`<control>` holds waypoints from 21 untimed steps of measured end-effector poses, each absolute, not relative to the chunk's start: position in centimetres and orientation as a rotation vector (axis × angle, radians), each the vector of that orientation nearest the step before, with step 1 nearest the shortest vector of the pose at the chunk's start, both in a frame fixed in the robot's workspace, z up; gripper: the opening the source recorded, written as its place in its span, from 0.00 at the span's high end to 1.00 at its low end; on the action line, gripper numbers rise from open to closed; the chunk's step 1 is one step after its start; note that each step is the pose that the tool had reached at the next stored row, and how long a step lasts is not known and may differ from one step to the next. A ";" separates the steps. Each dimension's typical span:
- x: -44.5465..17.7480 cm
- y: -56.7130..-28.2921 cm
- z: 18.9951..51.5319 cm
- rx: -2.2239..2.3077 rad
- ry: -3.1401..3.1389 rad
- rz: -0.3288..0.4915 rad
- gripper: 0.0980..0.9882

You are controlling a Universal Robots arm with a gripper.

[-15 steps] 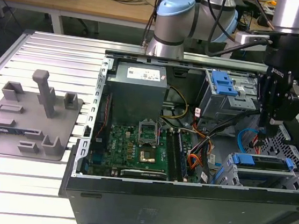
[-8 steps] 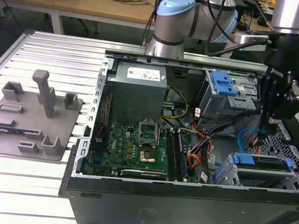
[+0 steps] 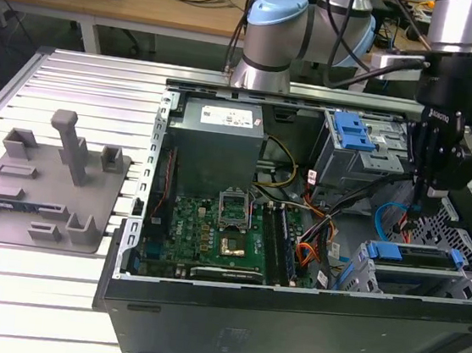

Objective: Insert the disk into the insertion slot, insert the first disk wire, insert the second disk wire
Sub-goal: 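Insert the first disk wire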

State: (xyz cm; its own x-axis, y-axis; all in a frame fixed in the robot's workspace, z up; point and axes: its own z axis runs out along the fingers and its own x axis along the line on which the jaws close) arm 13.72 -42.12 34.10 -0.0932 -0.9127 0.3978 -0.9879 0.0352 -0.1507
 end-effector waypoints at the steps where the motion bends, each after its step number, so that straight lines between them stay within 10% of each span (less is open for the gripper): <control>1: 13.7 -42.1 34.1 1.971 -2.108 0.585 0.81; 21: 13.7 -41.0 33.5 1.933 -2.068 0.642 0.93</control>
